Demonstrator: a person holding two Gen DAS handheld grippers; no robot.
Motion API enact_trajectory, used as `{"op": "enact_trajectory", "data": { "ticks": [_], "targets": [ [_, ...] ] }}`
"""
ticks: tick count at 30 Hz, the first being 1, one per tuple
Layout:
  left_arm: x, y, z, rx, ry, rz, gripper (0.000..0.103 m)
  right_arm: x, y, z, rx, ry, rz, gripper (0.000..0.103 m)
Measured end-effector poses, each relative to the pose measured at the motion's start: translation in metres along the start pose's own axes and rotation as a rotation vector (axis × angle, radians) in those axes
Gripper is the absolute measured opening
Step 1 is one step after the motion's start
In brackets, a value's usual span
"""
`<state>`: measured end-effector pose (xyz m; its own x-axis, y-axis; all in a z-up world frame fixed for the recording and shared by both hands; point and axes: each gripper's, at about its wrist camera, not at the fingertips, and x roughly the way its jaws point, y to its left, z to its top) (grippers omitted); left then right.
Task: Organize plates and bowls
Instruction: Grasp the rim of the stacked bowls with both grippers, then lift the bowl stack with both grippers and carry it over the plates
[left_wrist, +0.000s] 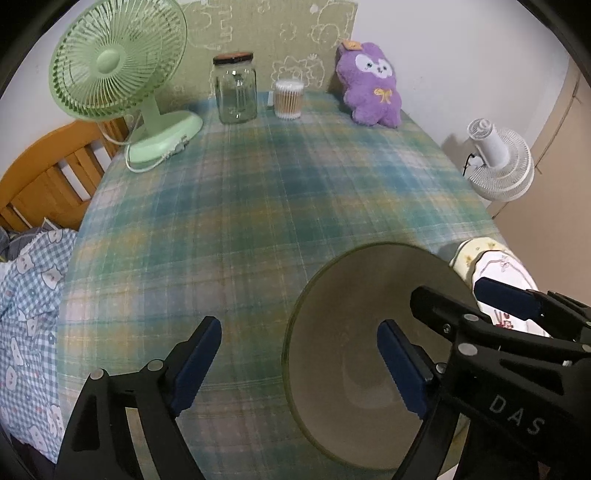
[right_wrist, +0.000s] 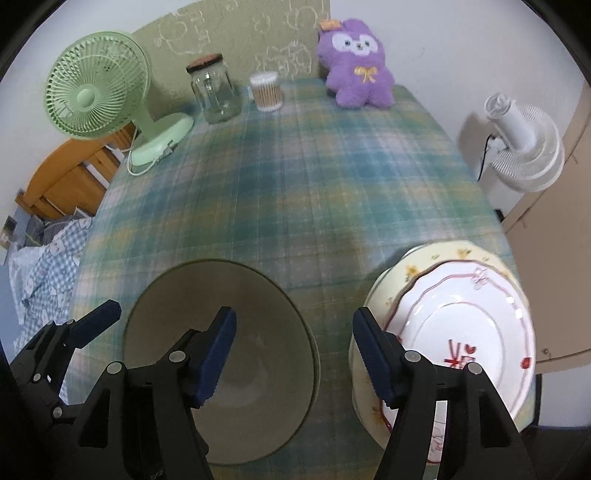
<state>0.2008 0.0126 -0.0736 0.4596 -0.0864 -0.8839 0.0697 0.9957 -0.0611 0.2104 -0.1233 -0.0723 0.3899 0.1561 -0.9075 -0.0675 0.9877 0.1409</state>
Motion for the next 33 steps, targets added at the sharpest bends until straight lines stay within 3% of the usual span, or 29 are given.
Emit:
{"op": "enact_trajectory", "data": {
  "ticks": [11,17,20,23,33],
  "targets": [
    [0.027,-0.005,-0.003,-0.019,0.055,0.017,0.085,0.03,-0.008,-0.001,0.039,0.058,0.034,0.068],
    [0.034,-0.006,-0.005,-0.018,0.074,0.024,0.081,0.038,-0.009,-0.004,0.061,0.083,0.082,0.06],
    [0.033,-0.008,-0.006,-0.019,0.071,0.013,0.074,0.039,-0.008,-0.004,0.058,0.089,0.094,0.055],
    [0.03,-0.015,-0.007,-0.003,0.067,-0.016,0.053,0.037,0.001,-0.002,0.023,0.092,0.089,0.047],
    [0.025,-0.01,-0.009,-0.059,0.103,-0.022,0.053,0.032,0.01,-0.001,0.002,0.112,0.063,0.048]
  ]
}}
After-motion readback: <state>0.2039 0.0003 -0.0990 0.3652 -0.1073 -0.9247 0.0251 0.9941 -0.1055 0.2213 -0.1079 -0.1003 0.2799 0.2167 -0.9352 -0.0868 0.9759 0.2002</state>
